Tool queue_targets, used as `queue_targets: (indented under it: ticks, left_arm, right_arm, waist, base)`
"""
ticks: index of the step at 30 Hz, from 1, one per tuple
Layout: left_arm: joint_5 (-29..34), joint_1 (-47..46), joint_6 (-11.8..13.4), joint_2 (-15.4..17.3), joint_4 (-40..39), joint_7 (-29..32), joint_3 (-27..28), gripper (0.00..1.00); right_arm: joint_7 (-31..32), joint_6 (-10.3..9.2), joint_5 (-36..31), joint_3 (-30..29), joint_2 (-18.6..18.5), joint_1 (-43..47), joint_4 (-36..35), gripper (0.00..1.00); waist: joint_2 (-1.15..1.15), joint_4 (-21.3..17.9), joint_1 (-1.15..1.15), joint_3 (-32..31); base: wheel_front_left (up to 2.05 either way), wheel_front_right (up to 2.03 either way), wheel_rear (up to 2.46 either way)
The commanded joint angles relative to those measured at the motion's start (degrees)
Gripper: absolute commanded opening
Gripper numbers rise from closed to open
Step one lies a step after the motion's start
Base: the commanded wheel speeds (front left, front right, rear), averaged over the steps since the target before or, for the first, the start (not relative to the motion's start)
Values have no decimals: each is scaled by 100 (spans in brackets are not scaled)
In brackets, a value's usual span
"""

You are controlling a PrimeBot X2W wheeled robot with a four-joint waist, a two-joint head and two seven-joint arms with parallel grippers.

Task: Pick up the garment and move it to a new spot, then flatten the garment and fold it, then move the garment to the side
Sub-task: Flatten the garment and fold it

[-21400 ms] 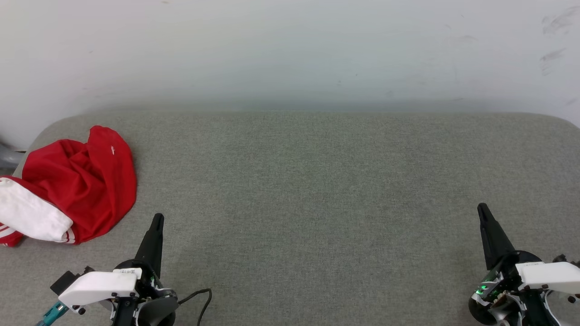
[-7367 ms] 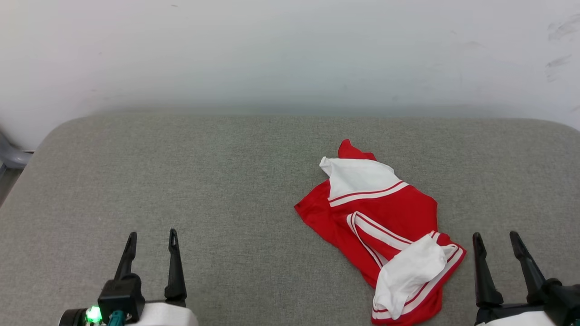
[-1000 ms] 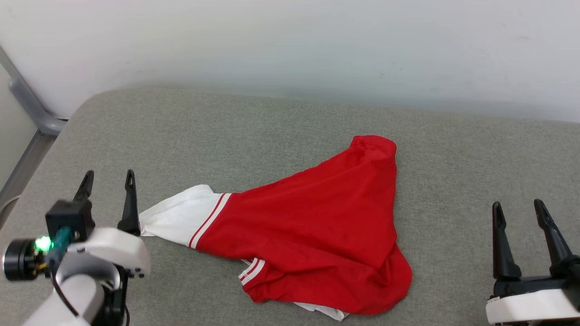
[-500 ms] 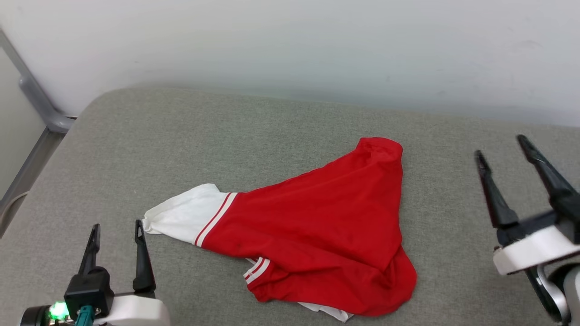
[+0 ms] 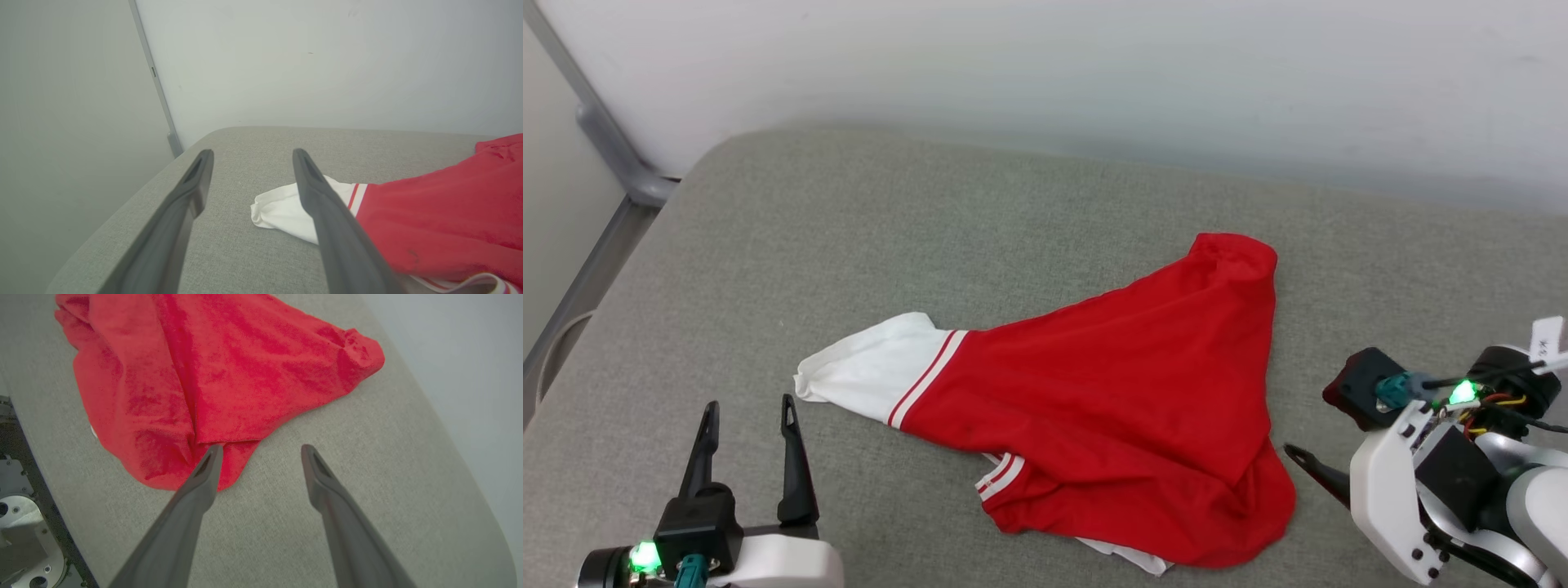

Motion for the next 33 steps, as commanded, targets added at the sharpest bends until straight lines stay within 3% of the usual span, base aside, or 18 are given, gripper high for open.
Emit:
queue_targets:
  ticks: [1,4,9,17,26,27,28,33]
  left_arm:
    - [23,-77,-27,-33,7,-14,29,100]
    - [168,-178,-177,-202,20,-14,113,100]
    - [360,-341,-372,-468,22,-14,257,100]
    - [580,-586,-632,-779,51,-14,441,100]
    - [727,-716,-802,-979,112,-14,544,100]
    - [744,-710,-804,-996,126,-14,565,100]
    - [758,-703,-809,-1009,137,-14,589,100]
    - [824,-623,-870,-1034,201,-14,674,100]
  right_arm:
    - [88,-8,69,56,-56,-79,14,100]
    - [577,-8,324,546,-311,-433,170,100]
    - [867,-8,743,1203,-387,-856,698,100]
    - [756,-7,1120,2083,-19,-1433,1620,100]
    - [472,31,1353,3446,294,-1278,2269,100]
    - [408,31,1371,3513,310,-1287,2303,67]
    - [284,31,1375,3559,337,-1313,2307,0]
    - [-622,3,1272,3450,333,-1716,2381,0]
  waist:
    - [0,49,0,84]
    - [0,127,0,245]
    - [0,247,0,505]
    - [0,371,0,889]
    - [0,421,0,1077]
    - [0,409,0,1077]
    - [0,391,0,1069]
    - [0,264,0,908]
  base:
    - [0,0,0]
    - [0,0,0]
    - [0,0,0]
    - [0,0,0]
    - [0,0,0]
    - [0,0,0]
    - [0,0,0]
    - [0,0,0]
